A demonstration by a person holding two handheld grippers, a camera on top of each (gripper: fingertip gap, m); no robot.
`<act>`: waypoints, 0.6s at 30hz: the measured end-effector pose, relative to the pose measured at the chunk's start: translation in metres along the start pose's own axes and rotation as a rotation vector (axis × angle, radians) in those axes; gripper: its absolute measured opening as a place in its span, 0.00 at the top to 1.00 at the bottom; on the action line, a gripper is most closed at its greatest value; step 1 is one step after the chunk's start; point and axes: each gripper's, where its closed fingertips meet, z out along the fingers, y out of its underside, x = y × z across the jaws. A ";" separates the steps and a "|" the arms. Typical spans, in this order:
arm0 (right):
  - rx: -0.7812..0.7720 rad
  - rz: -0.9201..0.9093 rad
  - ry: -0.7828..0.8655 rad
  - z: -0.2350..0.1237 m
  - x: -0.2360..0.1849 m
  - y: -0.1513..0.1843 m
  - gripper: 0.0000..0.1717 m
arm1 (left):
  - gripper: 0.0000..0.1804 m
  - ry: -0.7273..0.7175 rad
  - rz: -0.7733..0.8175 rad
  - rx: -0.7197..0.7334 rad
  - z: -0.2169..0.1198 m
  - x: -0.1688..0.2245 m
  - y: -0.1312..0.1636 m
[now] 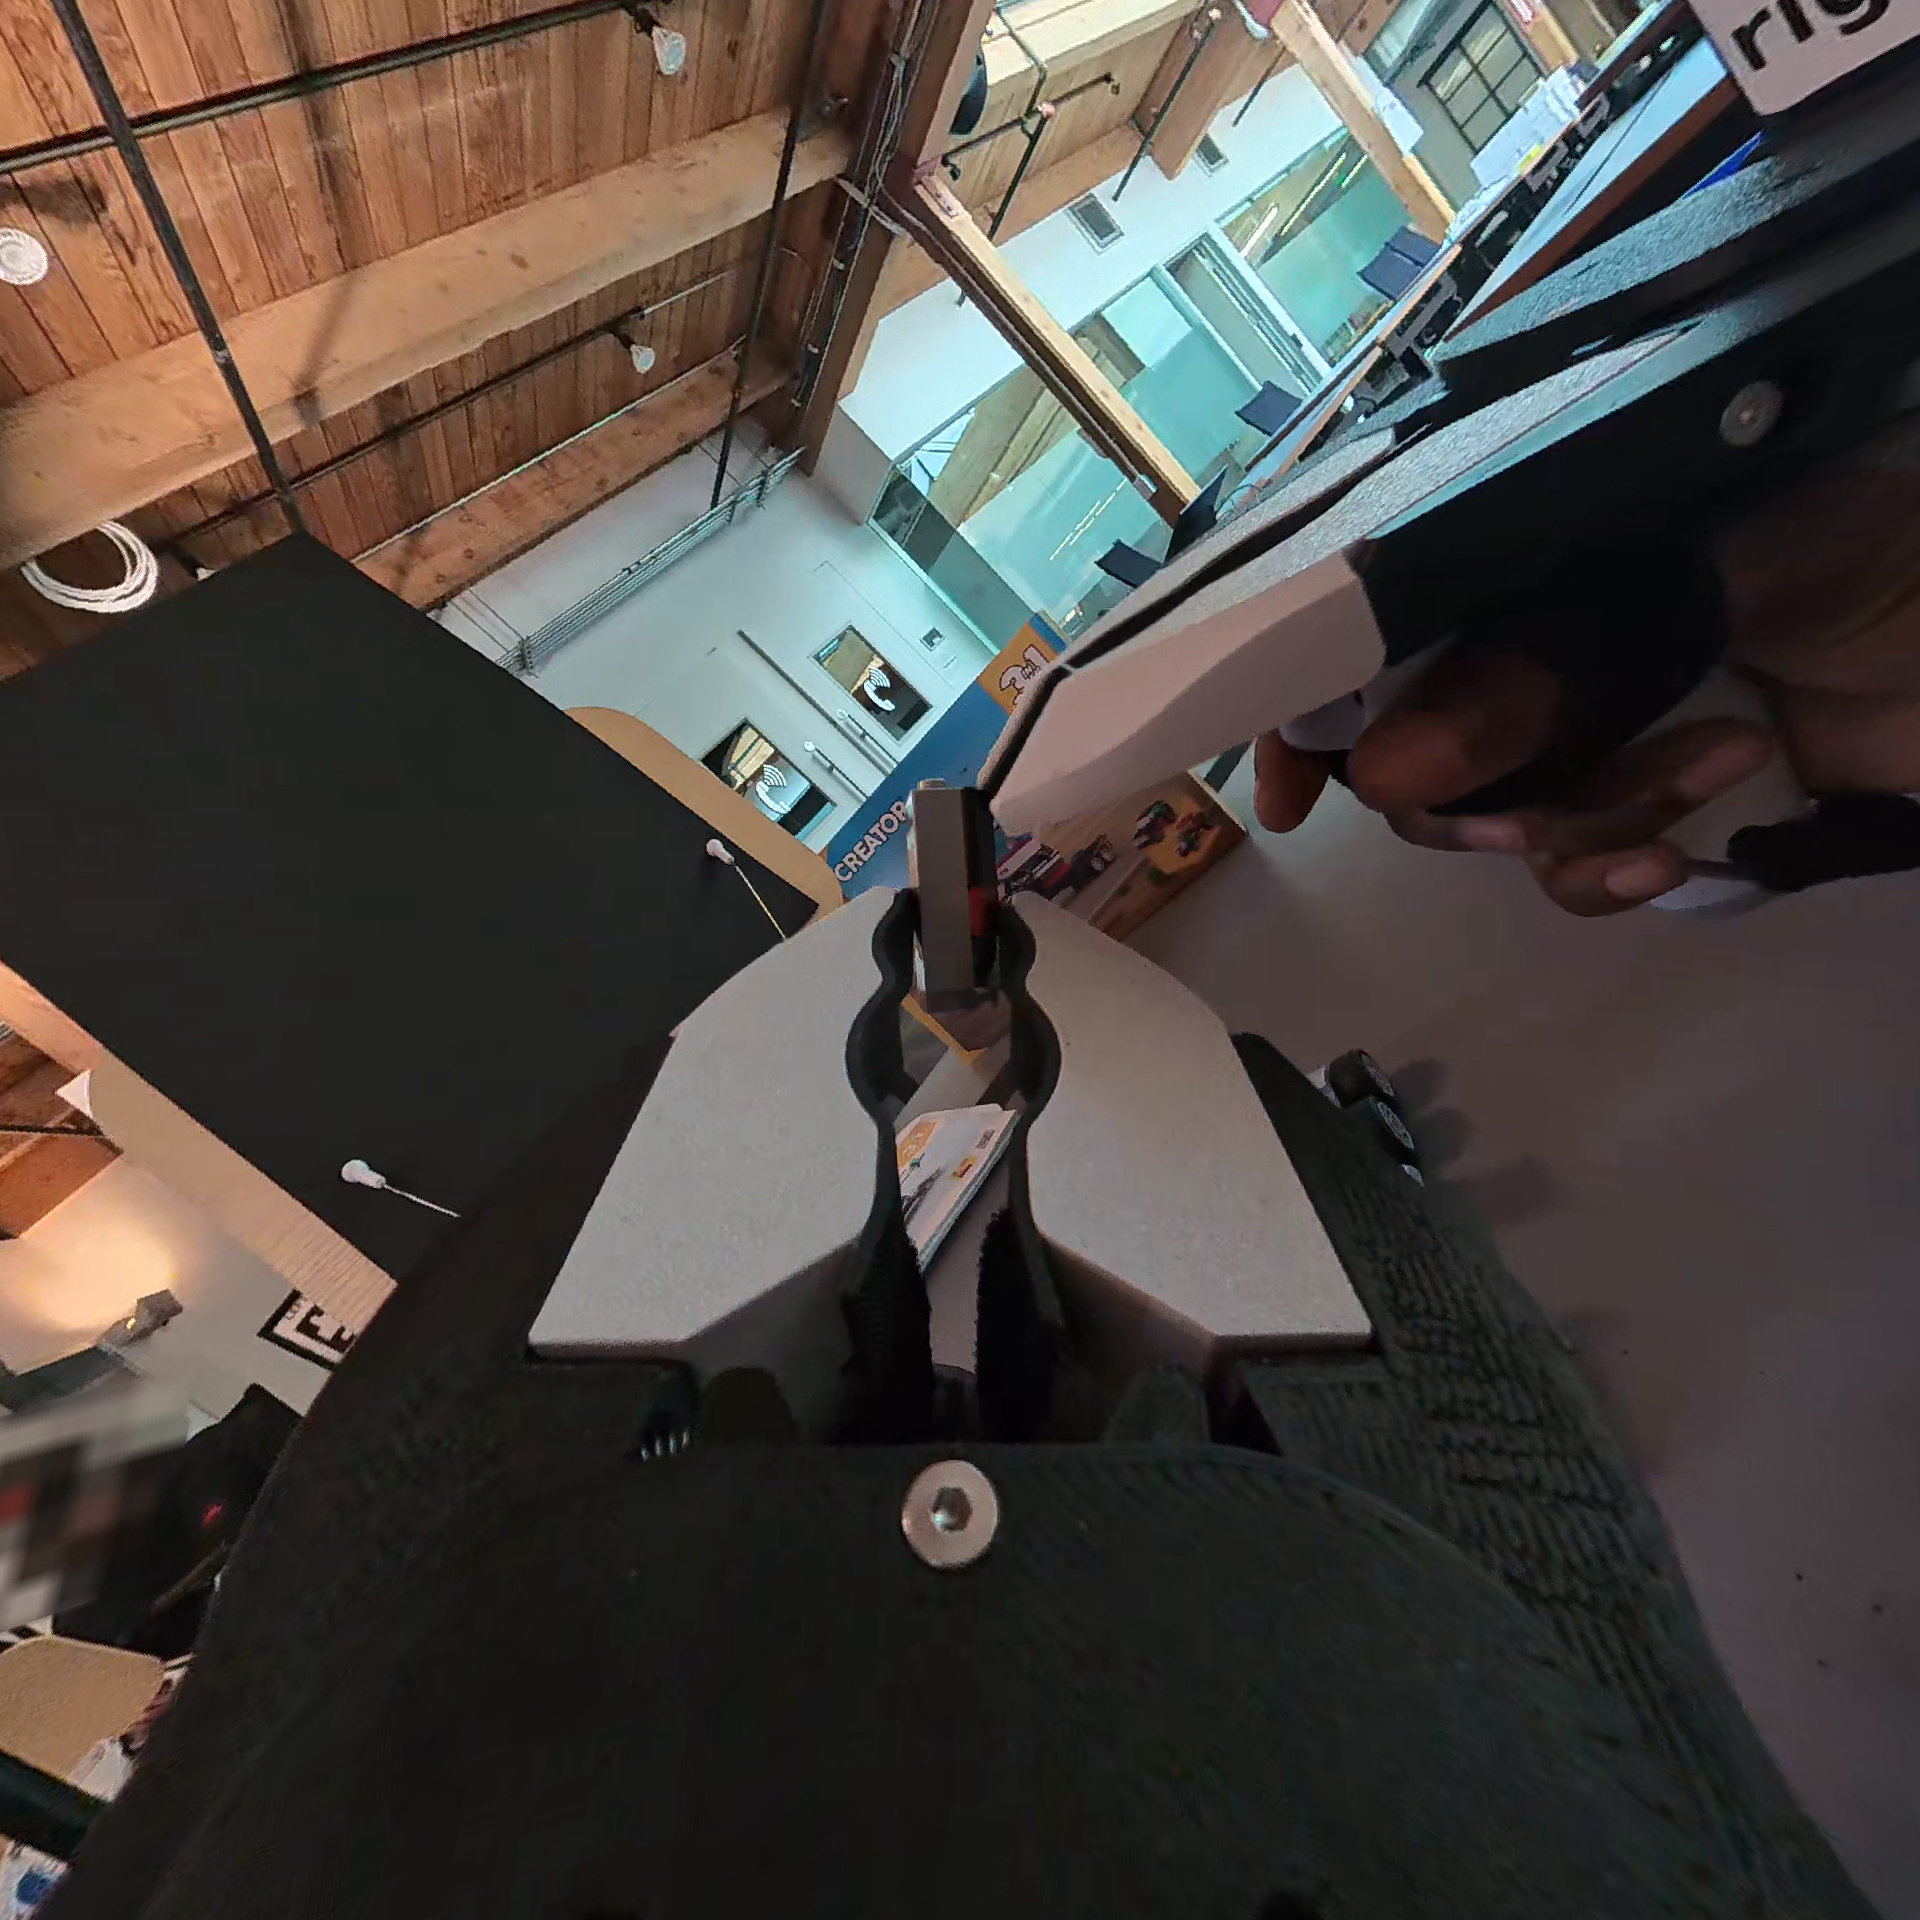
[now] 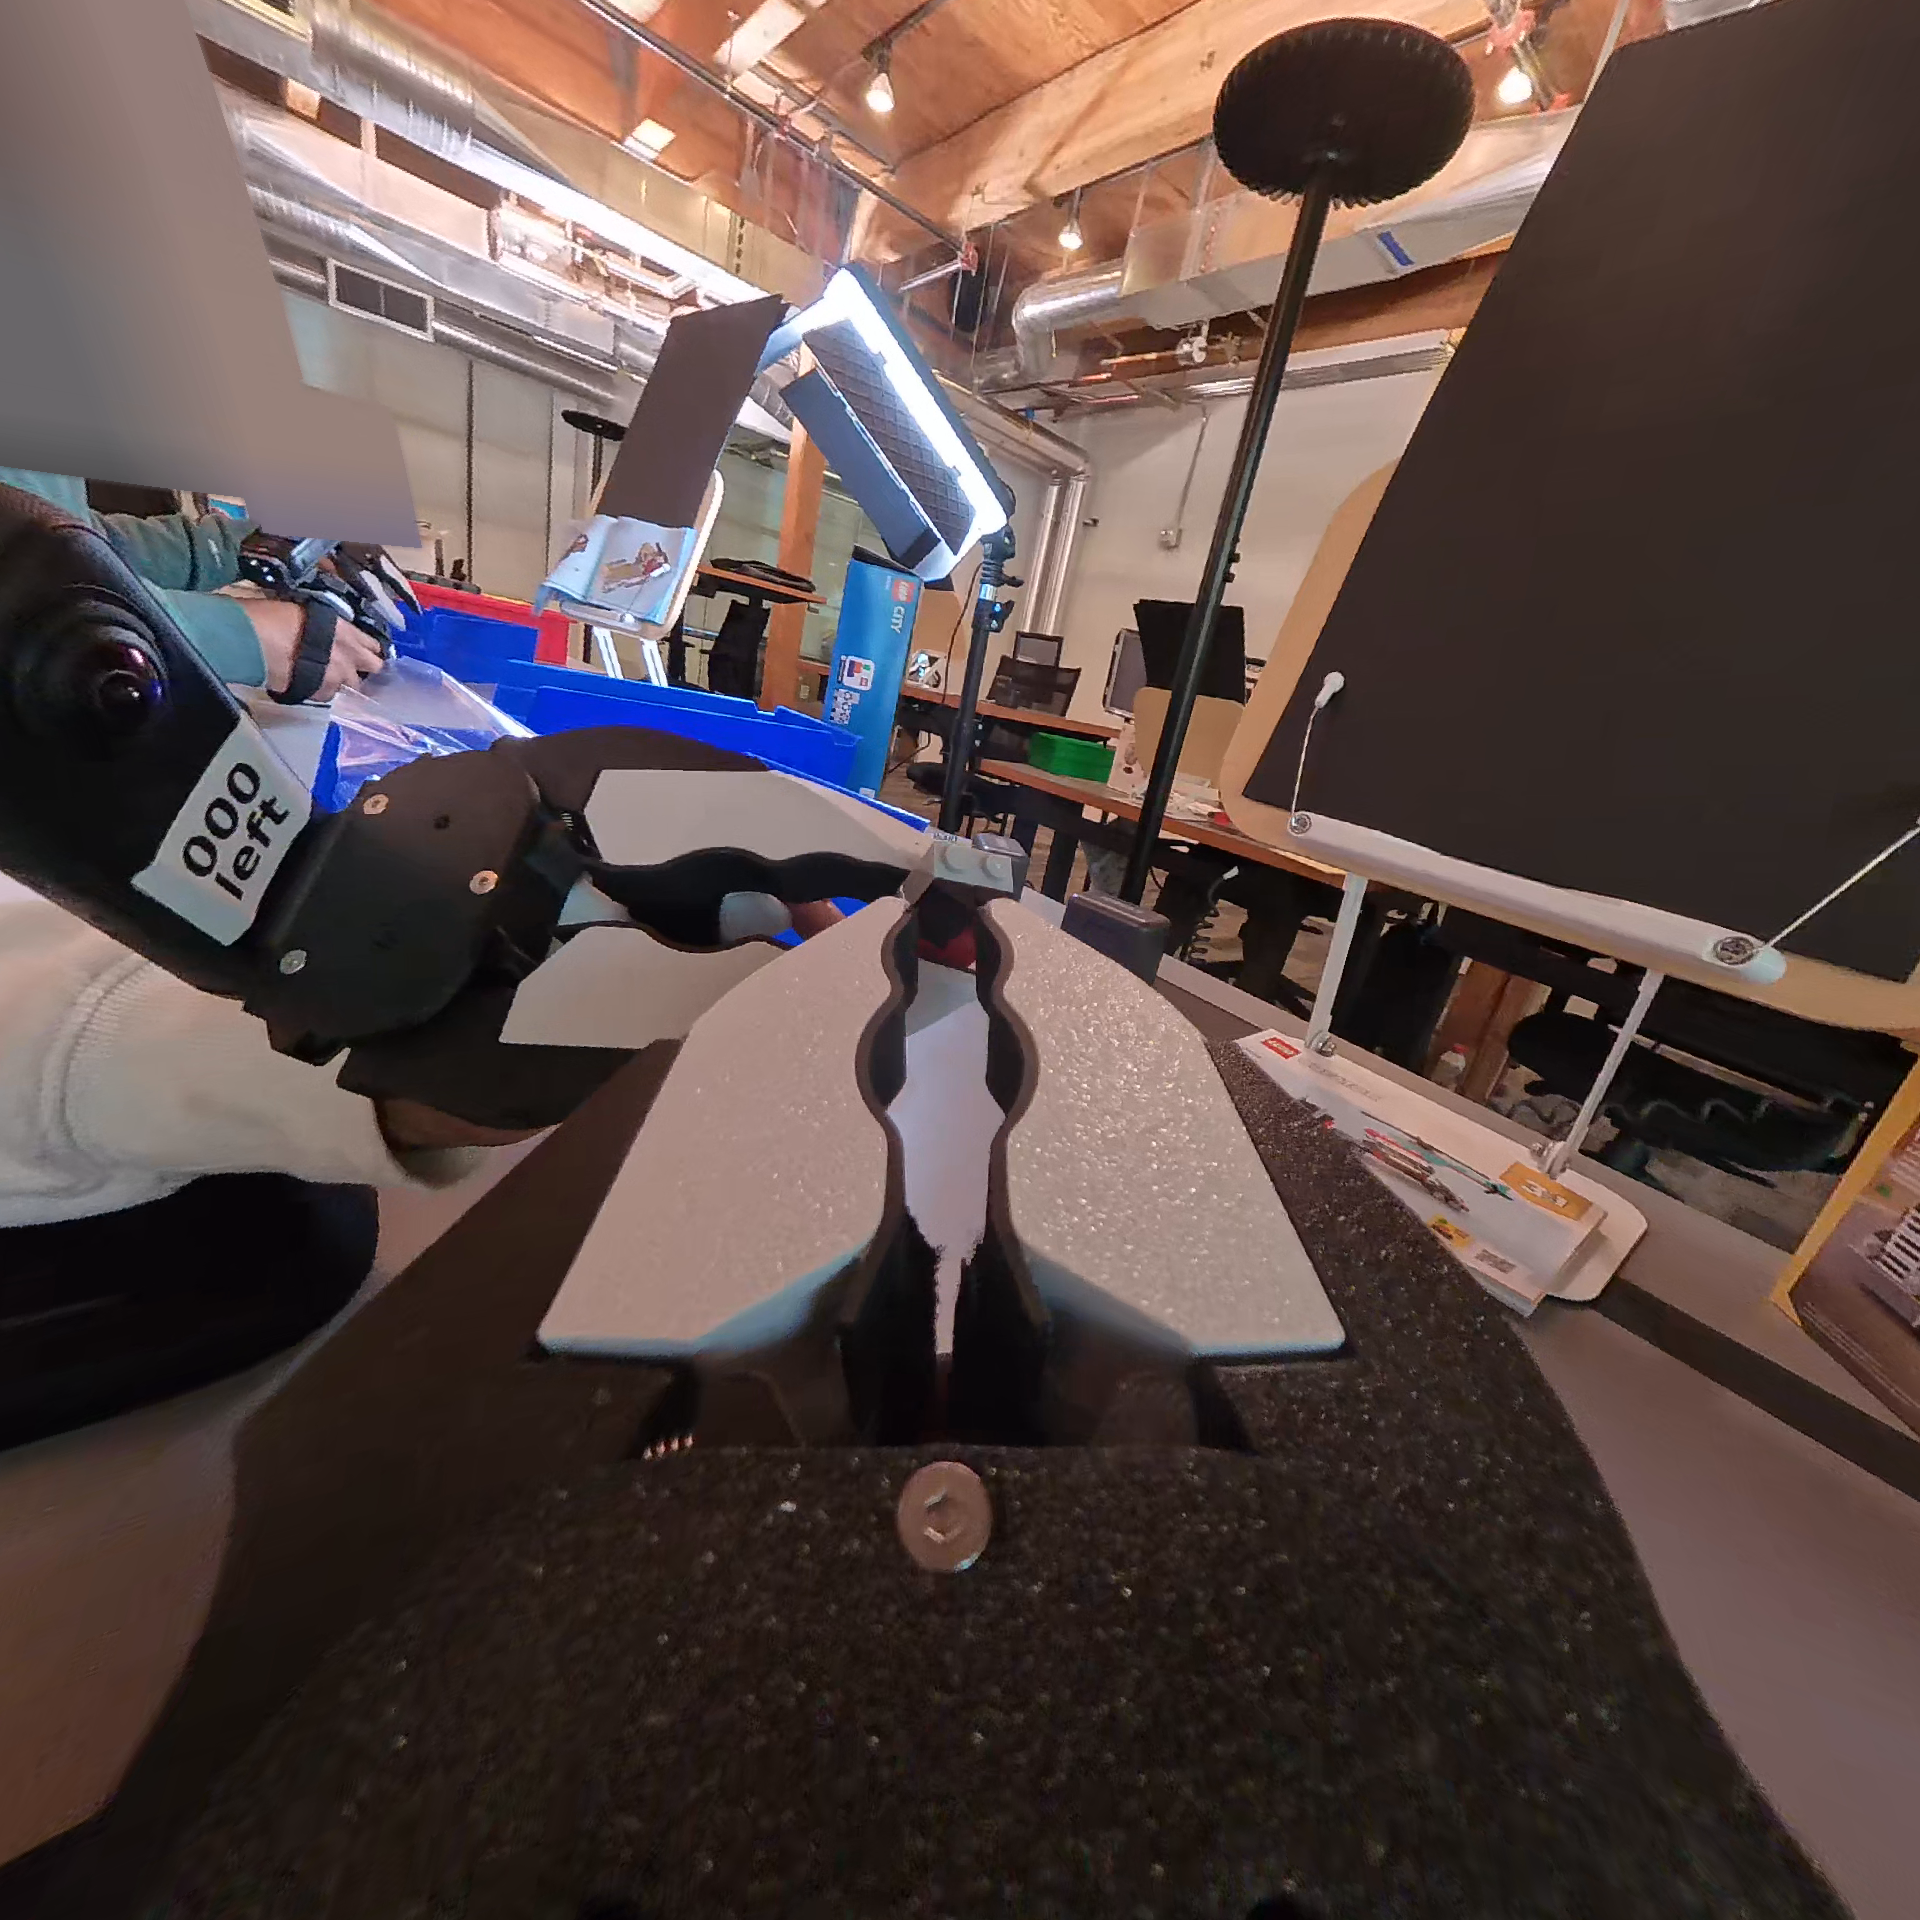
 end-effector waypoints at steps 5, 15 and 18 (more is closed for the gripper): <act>-0.003 -0.045 0.029 0.000 0.003 -0.001 0.91 | 0.91 0.034 -0.036 -0.005 0.000 0.004 0.001; -0.074 0.271 -0.130 0.001 -0.002 0.015 0.90 | 0.91 0.147 0.013 -0.005 0.000 0.019 0.001; -0.038 0.519 -0.127 -0.001 0.011 0.017 0.91 | 0.83 0.078 0.143 -0.018 0.001 0.014 0.003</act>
